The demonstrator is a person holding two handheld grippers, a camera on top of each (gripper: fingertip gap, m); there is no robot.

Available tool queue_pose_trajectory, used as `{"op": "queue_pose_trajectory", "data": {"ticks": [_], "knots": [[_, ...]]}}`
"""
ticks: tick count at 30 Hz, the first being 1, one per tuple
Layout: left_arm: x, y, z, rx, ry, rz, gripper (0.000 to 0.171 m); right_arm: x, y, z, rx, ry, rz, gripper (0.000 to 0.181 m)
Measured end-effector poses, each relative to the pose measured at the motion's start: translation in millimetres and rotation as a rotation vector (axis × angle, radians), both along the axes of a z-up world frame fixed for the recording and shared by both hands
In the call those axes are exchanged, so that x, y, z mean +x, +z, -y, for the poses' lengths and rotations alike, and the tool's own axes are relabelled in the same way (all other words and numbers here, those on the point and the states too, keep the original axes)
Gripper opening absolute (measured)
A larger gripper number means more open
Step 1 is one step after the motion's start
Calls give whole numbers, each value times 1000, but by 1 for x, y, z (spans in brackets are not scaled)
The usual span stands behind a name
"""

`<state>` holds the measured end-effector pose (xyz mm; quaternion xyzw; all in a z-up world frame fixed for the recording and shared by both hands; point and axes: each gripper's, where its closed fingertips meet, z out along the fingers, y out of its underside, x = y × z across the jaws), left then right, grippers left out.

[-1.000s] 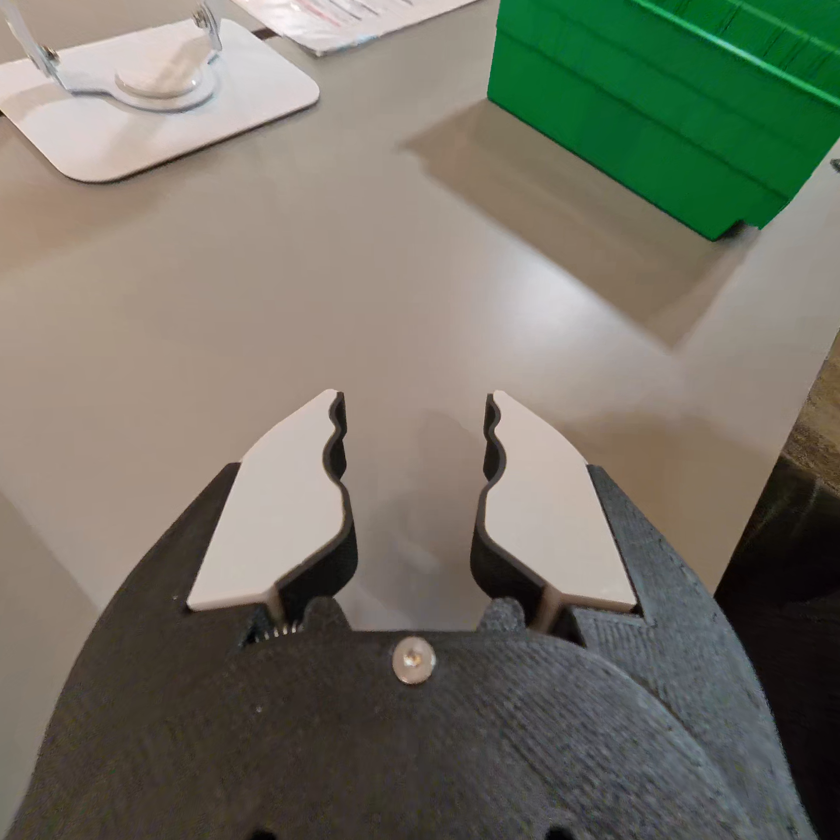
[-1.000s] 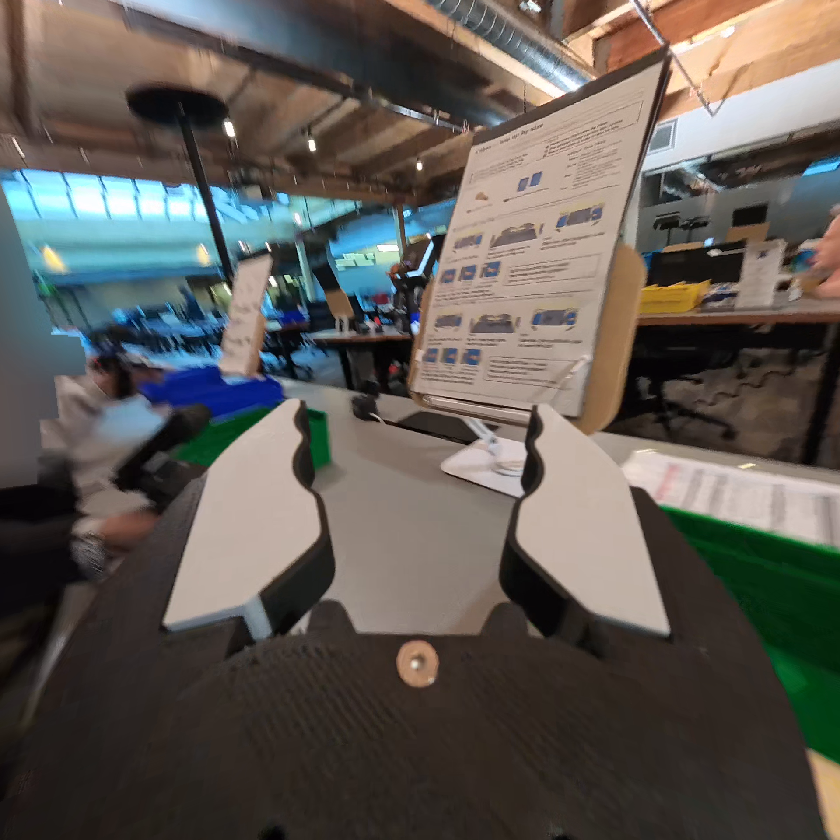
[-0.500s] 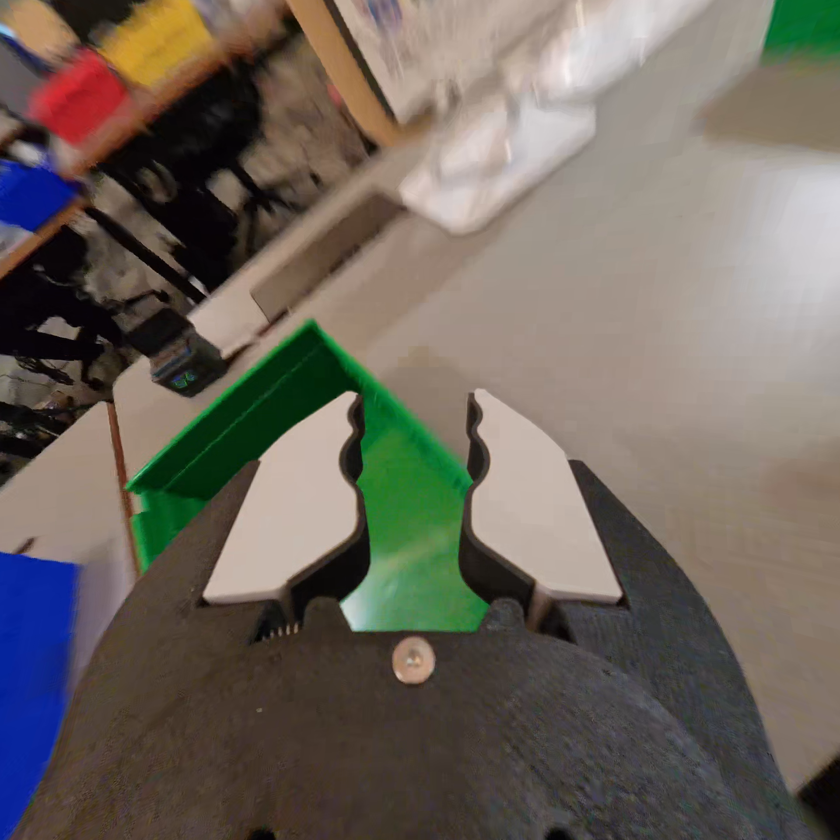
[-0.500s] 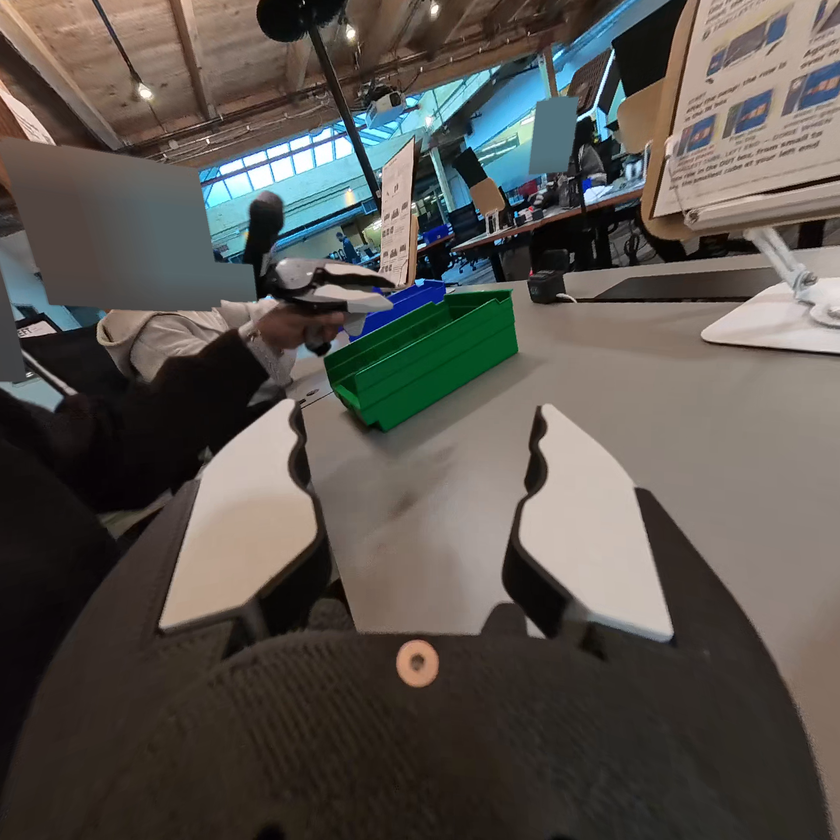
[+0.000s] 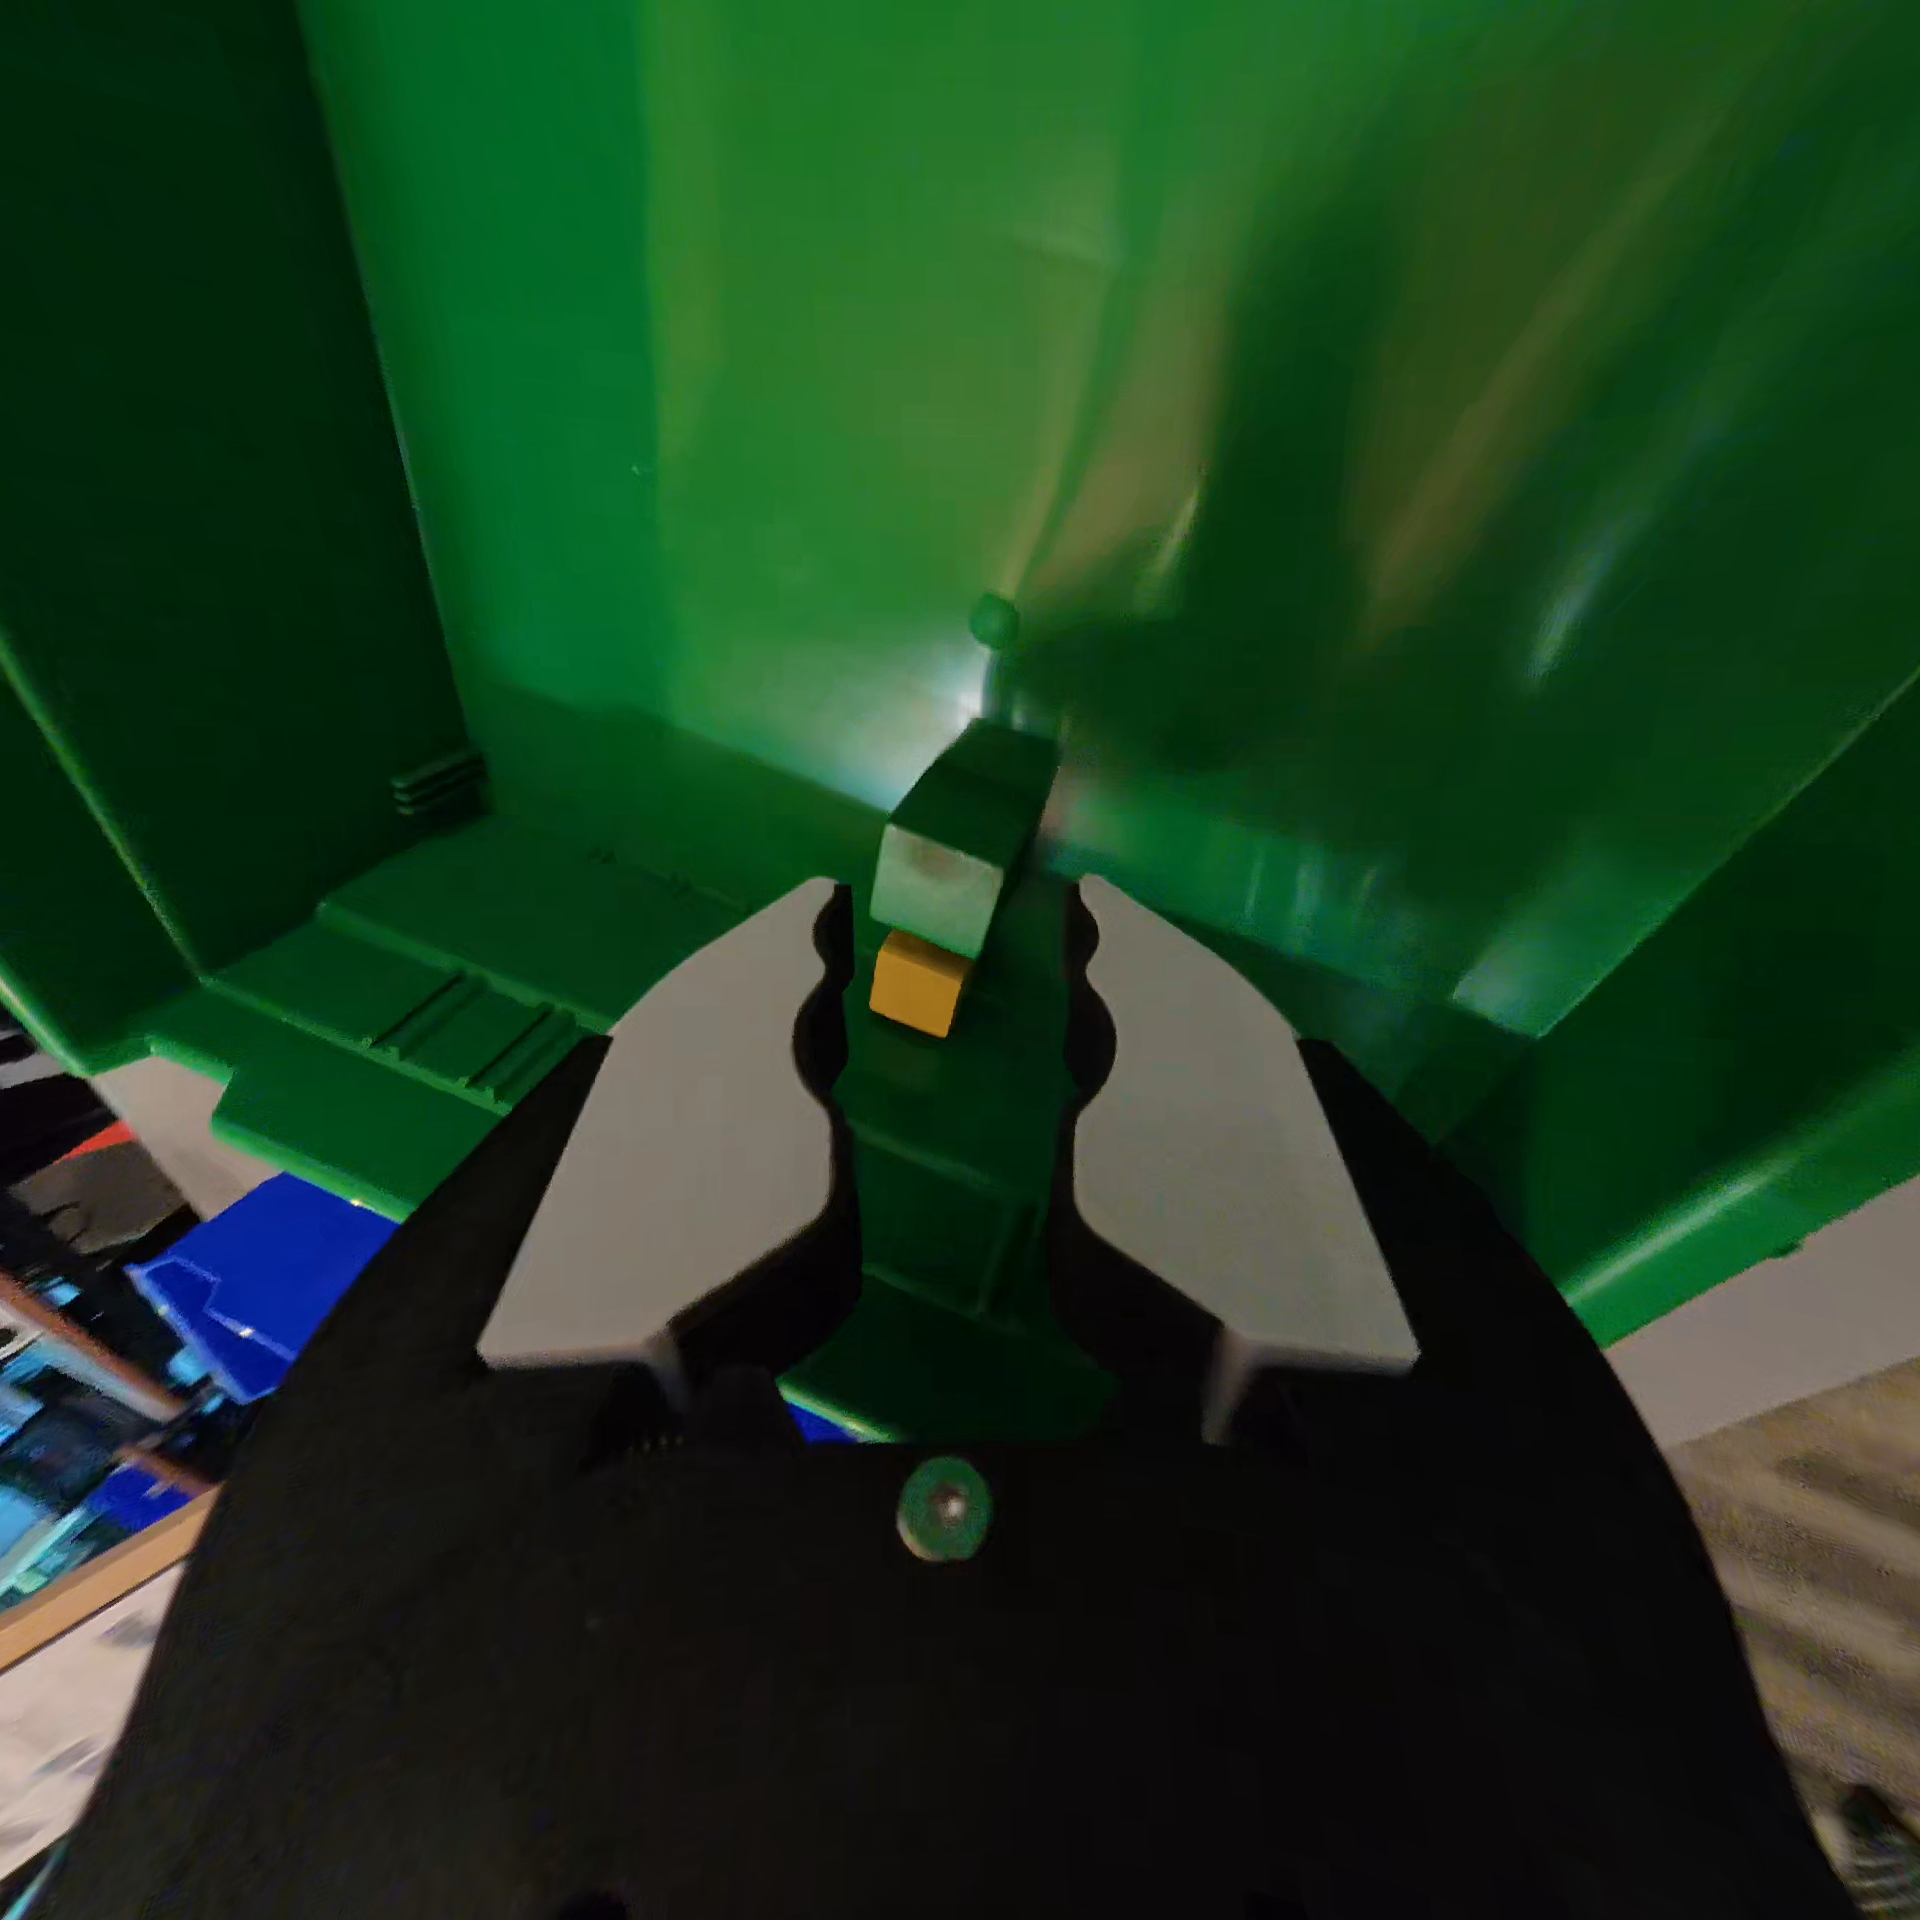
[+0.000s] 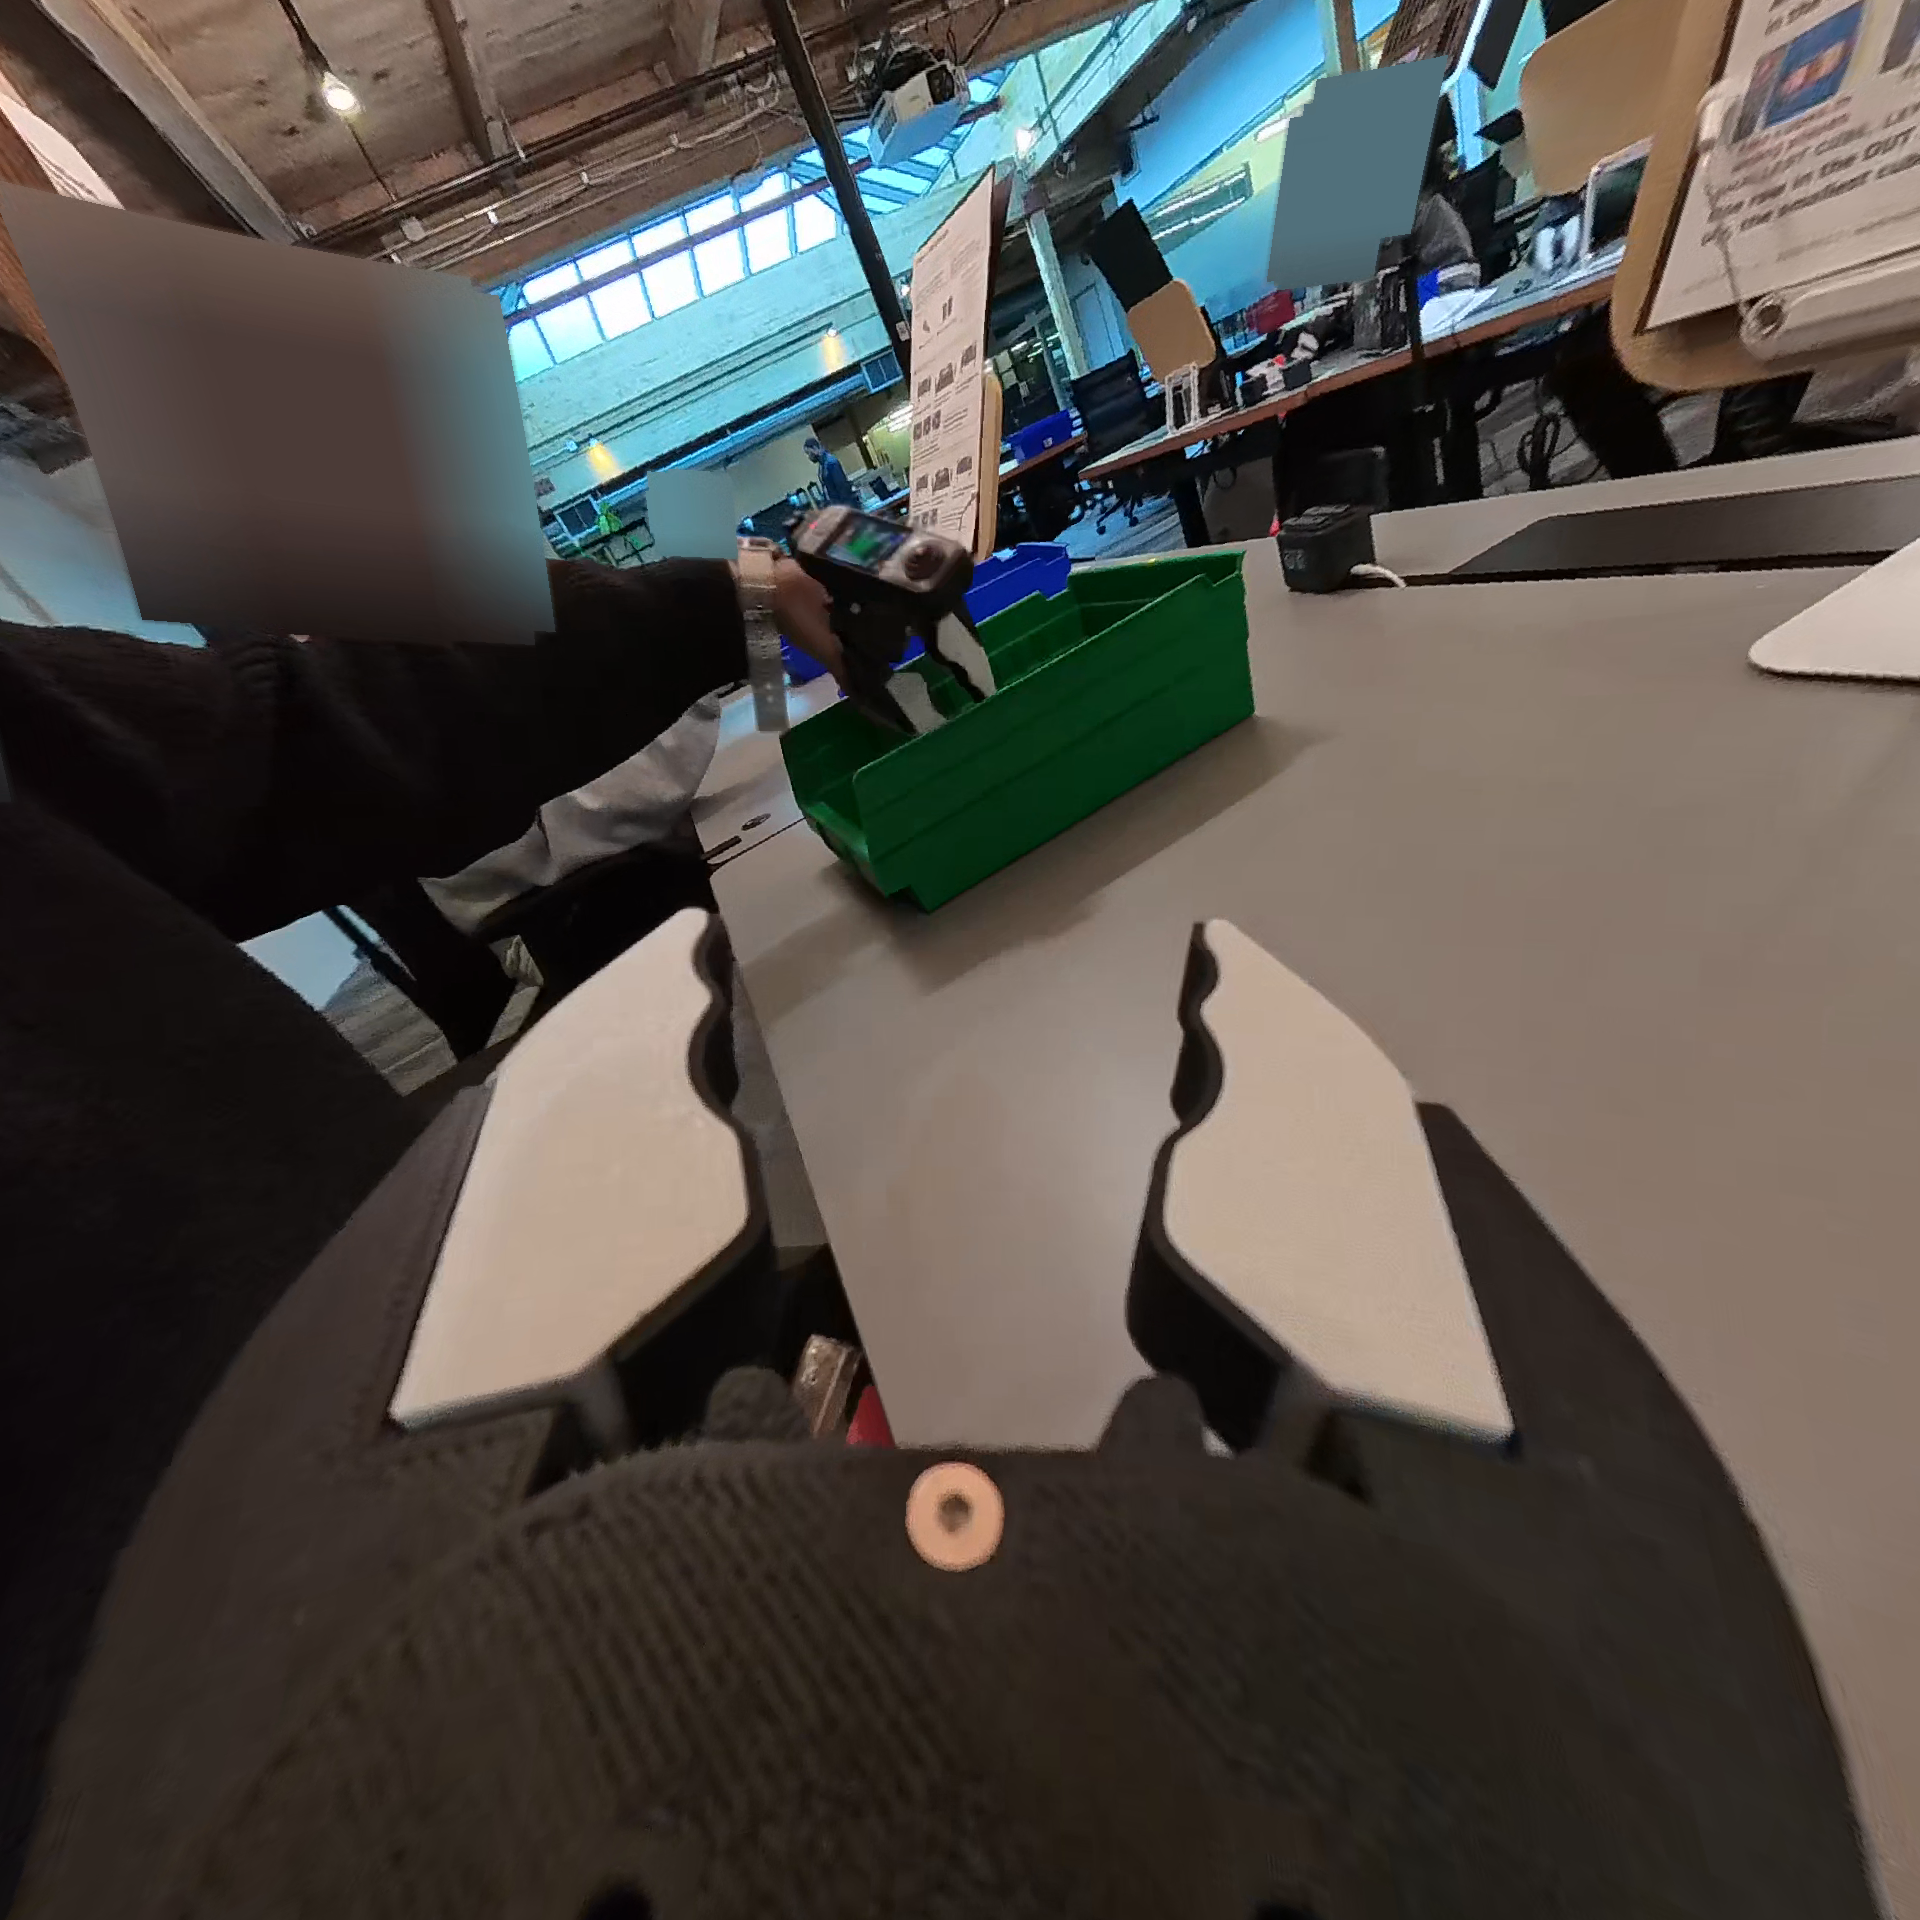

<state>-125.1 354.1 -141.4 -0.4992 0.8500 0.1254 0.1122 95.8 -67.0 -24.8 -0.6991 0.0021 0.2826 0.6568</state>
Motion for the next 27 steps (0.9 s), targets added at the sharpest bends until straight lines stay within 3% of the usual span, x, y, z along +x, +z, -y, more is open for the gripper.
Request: {"op": "queue_pose_trajectory", "data": {"ticks": [11,16,21,27], "knots": [[-5,-15,-15,67,-16,-125,44,-6,-5,0,-20,78,-76,76],[-2,-14,-16,108,-24,-117,31,-3,-3,2,-14,80,-81,75],[21,7,-1,56,19,82,31,-5,-2,4,-14,90,-84,74],[63,77,25,-74,155,536,29,-6,-2,5,-12,97,-83,72]]}}
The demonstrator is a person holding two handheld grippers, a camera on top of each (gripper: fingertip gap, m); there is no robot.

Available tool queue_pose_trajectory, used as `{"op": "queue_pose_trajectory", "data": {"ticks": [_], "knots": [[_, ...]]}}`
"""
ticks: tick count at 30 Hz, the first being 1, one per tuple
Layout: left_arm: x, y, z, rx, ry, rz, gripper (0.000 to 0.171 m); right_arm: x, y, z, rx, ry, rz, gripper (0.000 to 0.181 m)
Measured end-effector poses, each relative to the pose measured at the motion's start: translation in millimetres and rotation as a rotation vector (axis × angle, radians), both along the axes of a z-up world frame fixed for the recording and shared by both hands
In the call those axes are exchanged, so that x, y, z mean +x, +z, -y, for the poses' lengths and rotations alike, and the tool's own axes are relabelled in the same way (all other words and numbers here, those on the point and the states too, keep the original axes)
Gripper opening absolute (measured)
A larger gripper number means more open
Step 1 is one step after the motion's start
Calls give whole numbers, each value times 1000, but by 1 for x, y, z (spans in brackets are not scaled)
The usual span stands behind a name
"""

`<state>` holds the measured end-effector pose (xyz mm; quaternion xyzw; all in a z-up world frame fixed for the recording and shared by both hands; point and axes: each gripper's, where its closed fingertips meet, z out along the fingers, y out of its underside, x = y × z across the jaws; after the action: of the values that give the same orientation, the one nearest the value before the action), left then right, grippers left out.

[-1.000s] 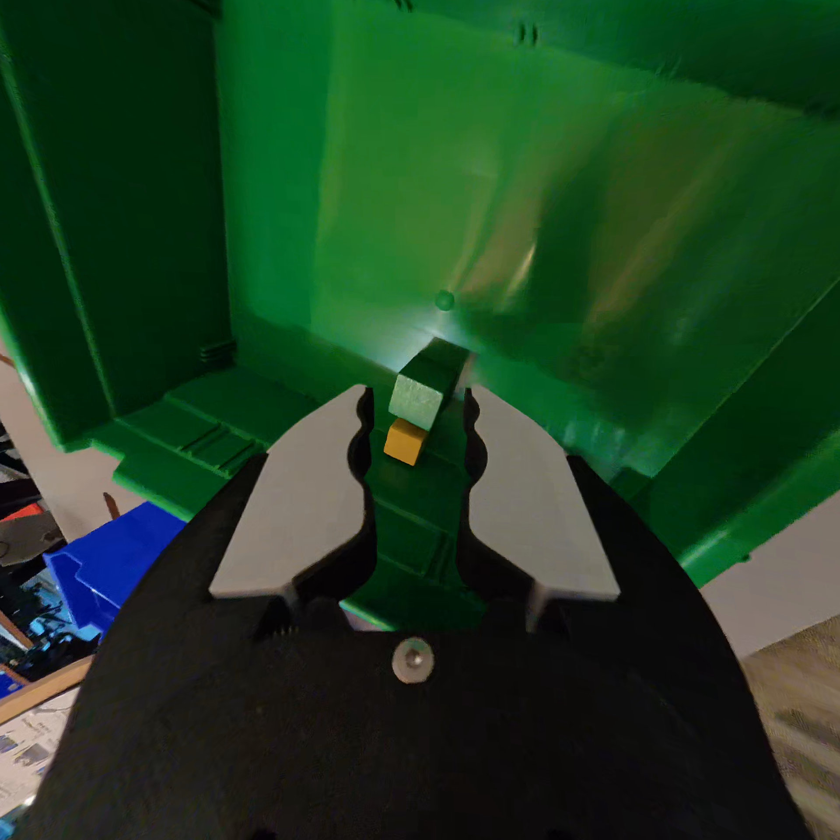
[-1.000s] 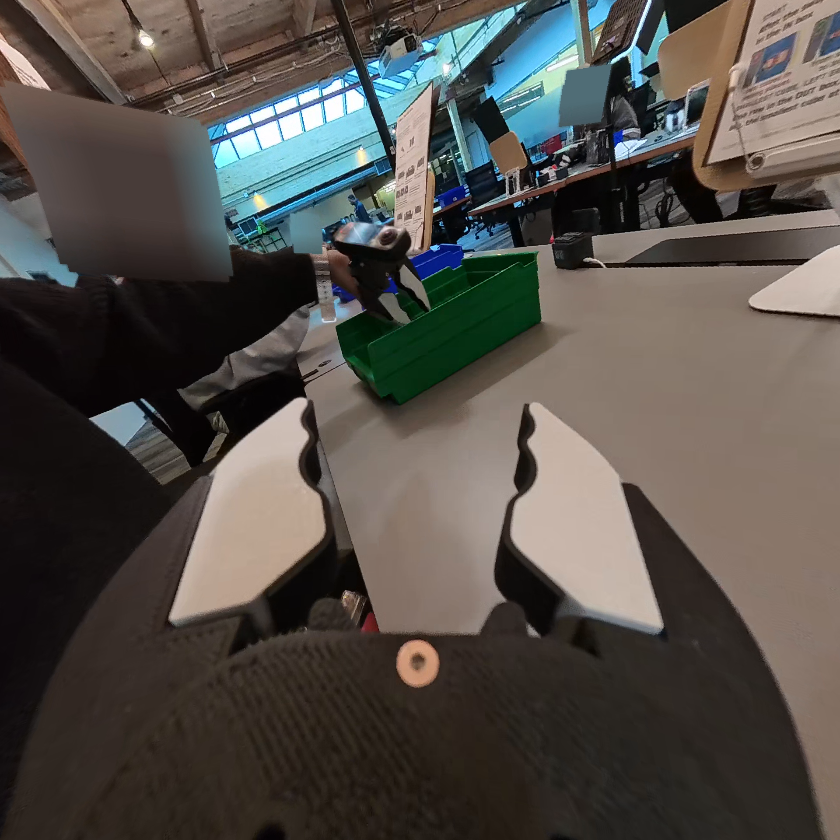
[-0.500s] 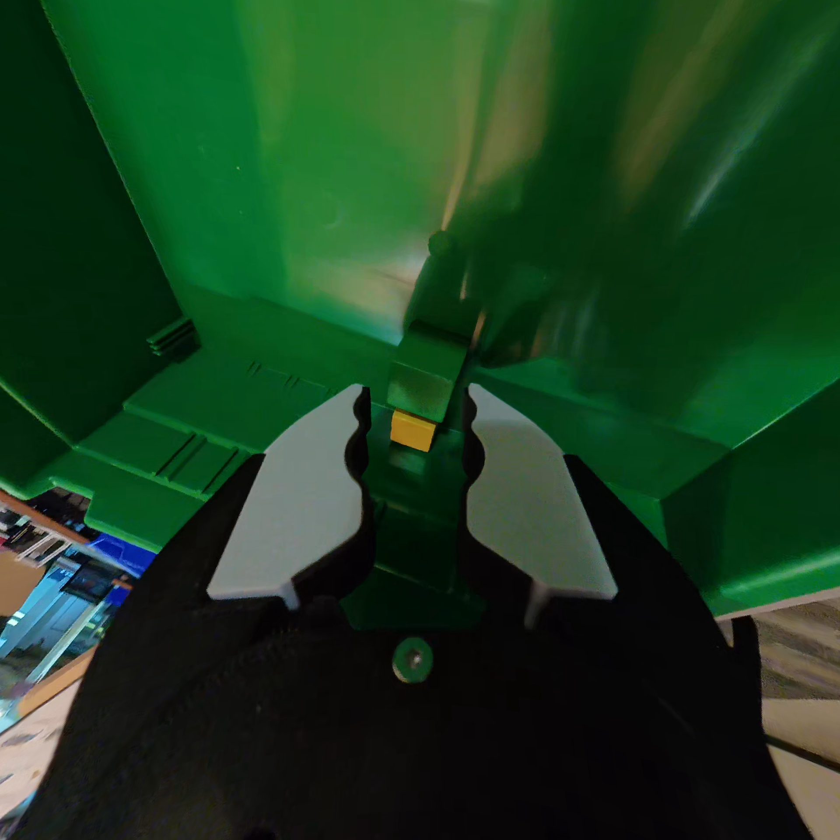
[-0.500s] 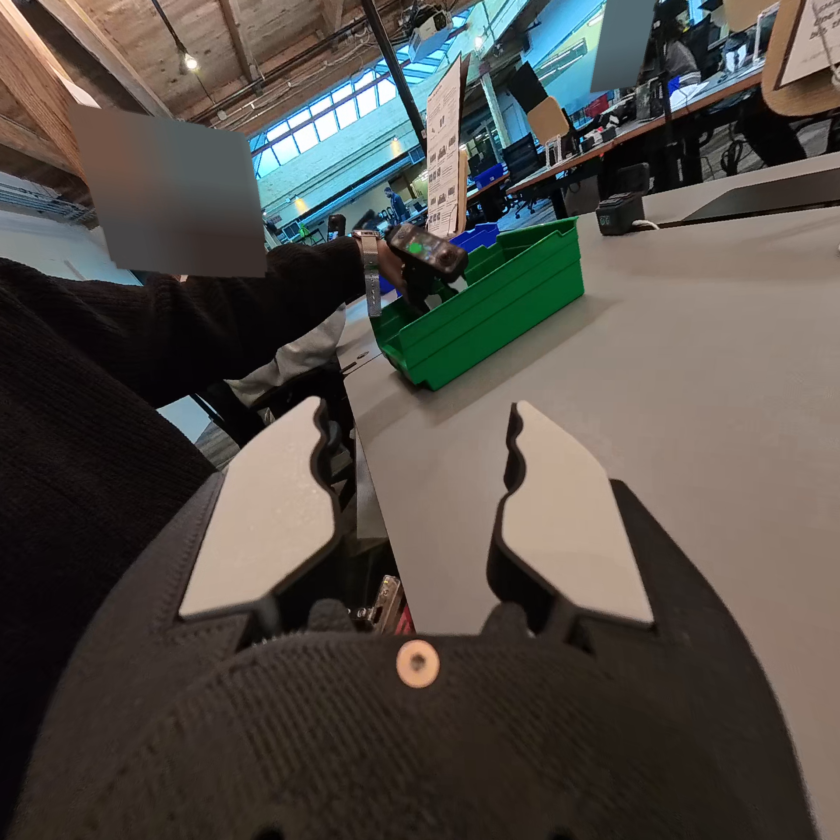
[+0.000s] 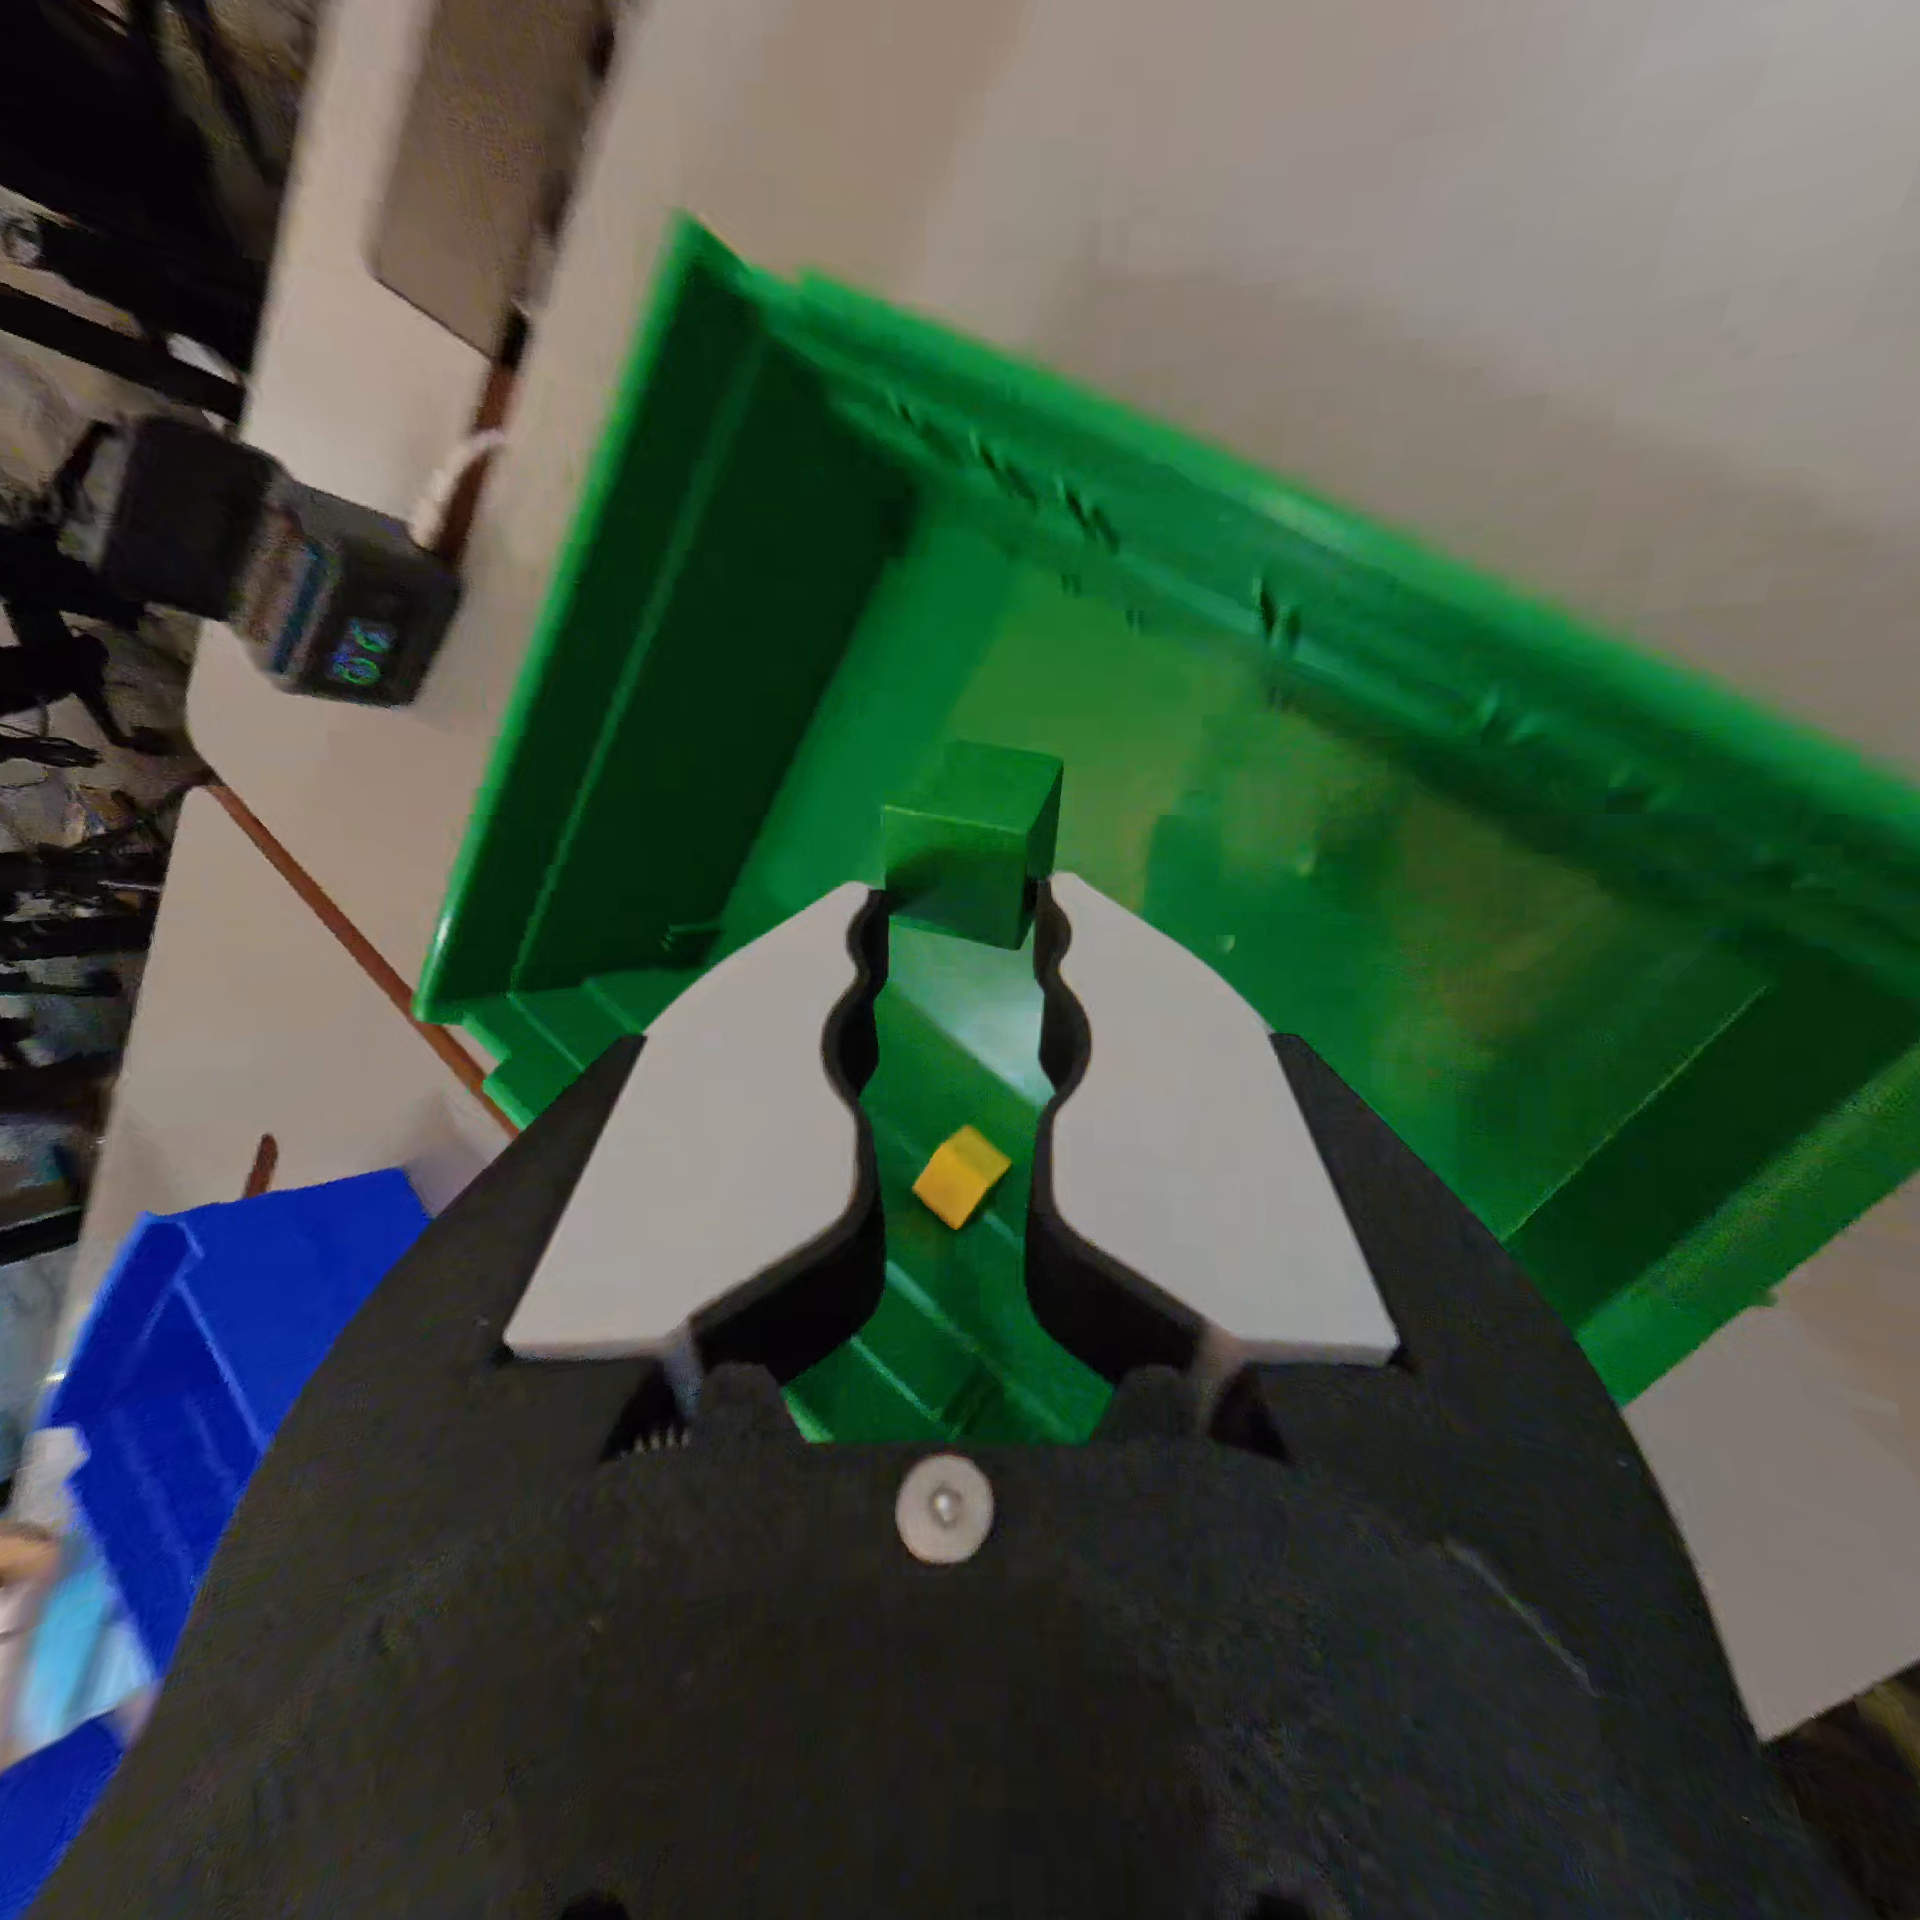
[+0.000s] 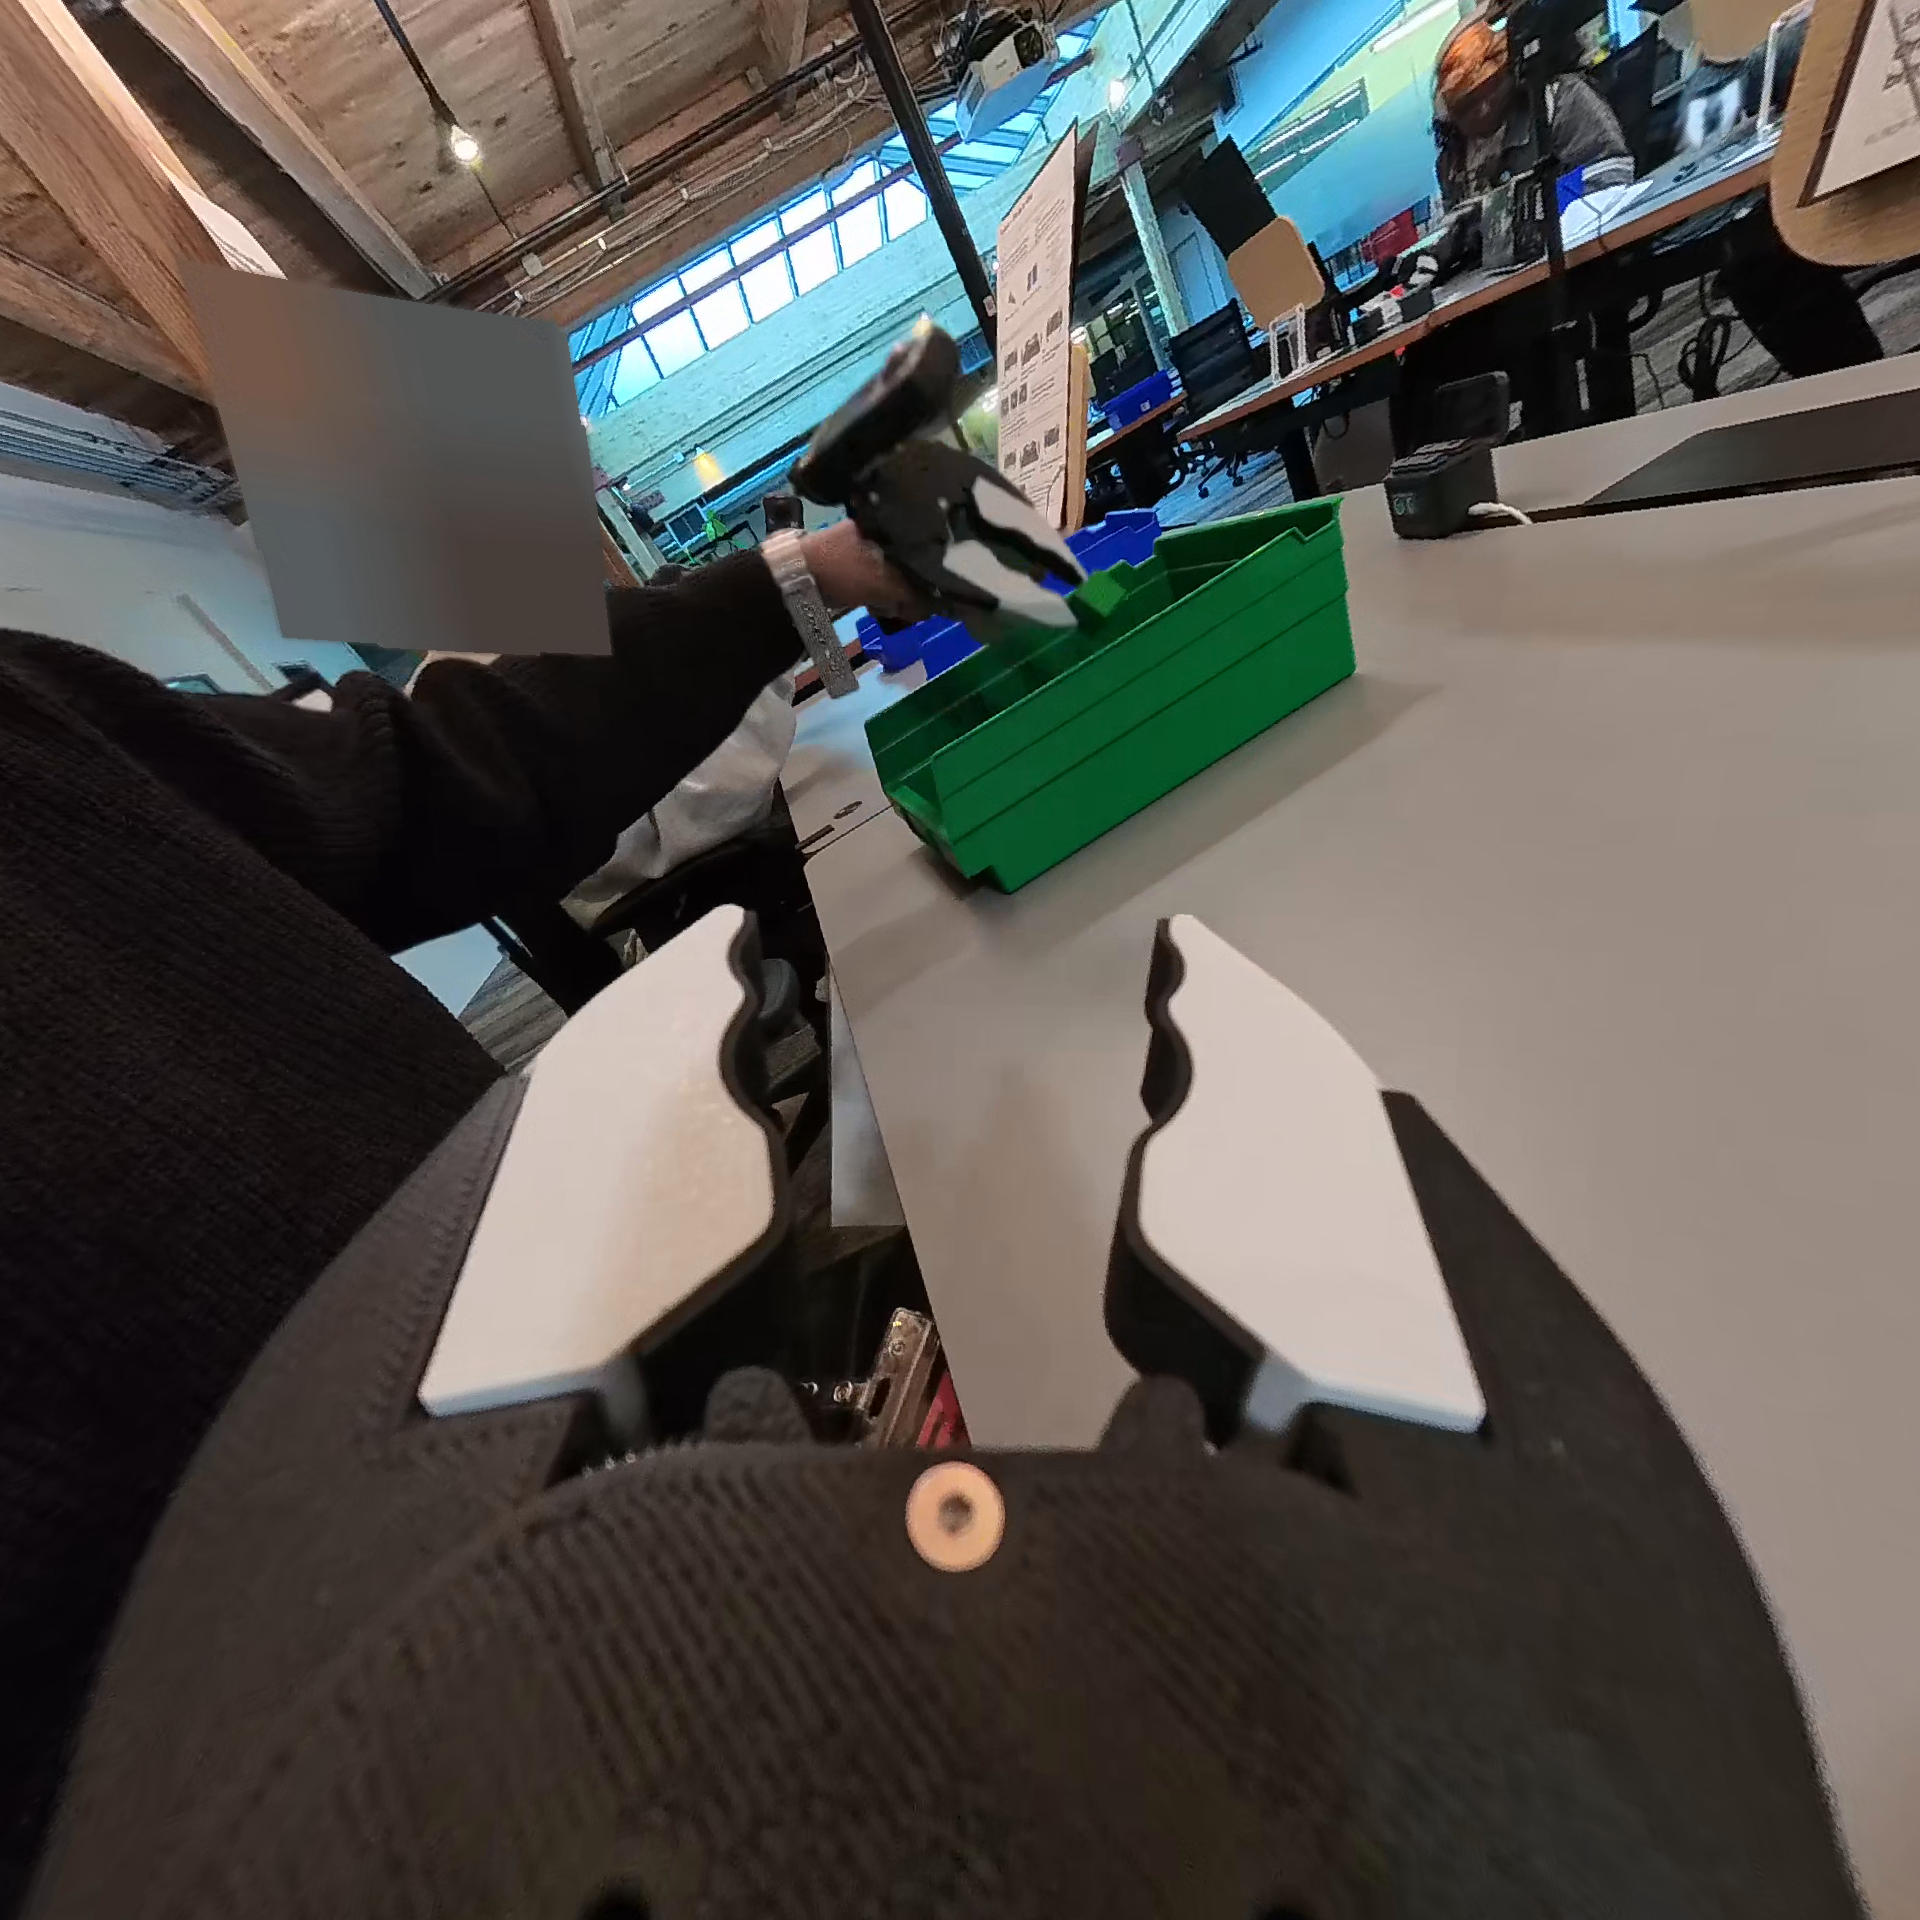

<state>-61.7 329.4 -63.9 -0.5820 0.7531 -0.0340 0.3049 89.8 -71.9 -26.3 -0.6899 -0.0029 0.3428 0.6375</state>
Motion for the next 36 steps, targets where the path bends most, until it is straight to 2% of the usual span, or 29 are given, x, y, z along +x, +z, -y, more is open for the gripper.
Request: {"op": "queue_pose_trajectory", "data": {"ticks": [4,7,11,14,20,23,30,33,36], "knots": [[17,37,18,-169,85,231,29,-1,1,0,-1,7,-26,69],[35,67,45,-358,98,411,29,-1,2,1,2,7,-32,69],[63,104,109,-609,34,594,28,0,3,1,4,-9,-15,68],[83,113,169,-727,-51,627,28,3,3,0,4,-28,-20,68],[117,90,289,-972,-203,624,28,13,7,2,14,-59,-83,67],[129,72,330,-1088,-258,612,28,16,7,3,24,-66,-100,58],[145,20,369,-1262,-203,586,27,17,-11,3,-18,-82,-7,40],[147,11,377,-1333,-178,583,27,11,-25,-2,-64,-79,58,43],[147,6,382,-1309,-204,576,27,9,-33,-6,-91,-86,54,44]]}}
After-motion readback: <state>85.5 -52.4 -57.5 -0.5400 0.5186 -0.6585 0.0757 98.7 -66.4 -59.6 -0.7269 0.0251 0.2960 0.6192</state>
